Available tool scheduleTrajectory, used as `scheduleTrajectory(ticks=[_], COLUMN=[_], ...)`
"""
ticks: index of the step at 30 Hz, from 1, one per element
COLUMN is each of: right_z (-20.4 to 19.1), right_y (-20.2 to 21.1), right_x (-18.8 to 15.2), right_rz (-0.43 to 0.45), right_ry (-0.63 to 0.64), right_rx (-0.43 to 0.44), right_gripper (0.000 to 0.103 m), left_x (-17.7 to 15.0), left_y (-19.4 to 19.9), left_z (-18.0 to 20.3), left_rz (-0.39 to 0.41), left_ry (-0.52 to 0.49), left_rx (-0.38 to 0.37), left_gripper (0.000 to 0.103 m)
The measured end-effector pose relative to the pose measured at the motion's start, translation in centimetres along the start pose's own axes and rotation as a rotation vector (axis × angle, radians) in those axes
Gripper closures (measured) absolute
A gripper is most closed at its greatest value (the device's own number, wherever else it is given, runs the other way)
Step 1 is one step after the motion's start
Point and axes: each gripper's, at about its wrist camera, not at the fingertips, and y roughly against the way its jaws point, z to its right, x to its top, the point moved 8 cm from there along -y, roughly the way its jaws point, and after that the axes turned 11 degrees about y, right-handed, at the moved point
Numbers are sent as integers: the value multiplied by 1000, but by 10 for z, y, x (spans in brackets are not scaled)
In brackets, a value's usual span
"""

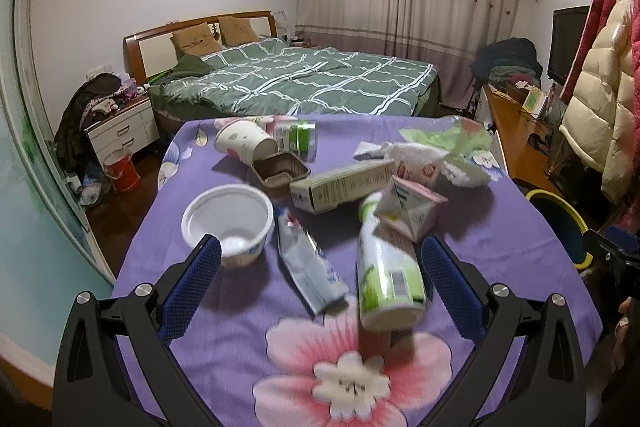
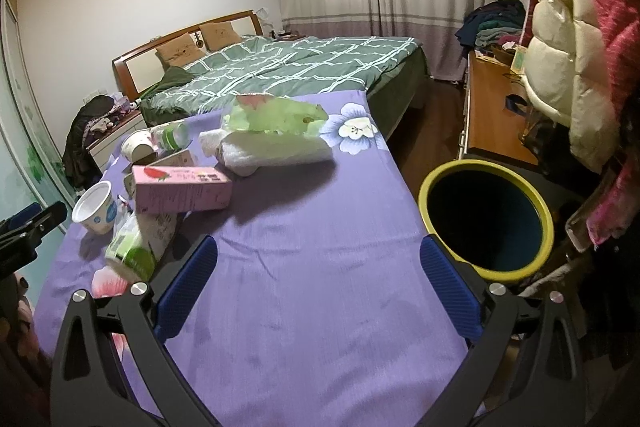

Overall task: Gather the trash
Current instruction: 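Grasp the green plastic bag with white foam net using the right gripper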

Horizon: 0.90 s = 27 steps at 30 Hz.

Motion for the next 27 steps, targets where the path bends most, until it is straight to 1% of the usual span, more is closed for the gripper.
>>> scheduleTrajectory(ticks=[9, 13, 16, 18, 22, 24, 27], right_z=[0, -4, -17, -28, -45, -51, -51], right_y=[-44, -70, -88, -101, -125, -137, -161], right_x=[51, 79, 100, 113, 129, 132, 130], right_rz=[30, 41, 49, 53, 45, 31, -14], right_ry=[29, 28, 52, 83, 154, 185, 208], right_rx=[-16, 29, 70, 85, 95, 92, 106], right_gripper=[6, 8, 12, 13, 14, 14, 22], left_x=[36, 52, 60, 62, 66, 68, 68], left_y=[-41, -58, -69, -73, -83, -87, -89], left_z=[13, 18, 18, 18, 17, 17, 17], left_rz=[8, 14, 14, 12, 5, 2, 5], left_ry=[-24, -23, -18, -12, -14, -15, -16], left_rx=[-19, -30, -28, -28, -27, -29, -35], left_gripper=[4, 4, 4, 4, 4, 4, 4])
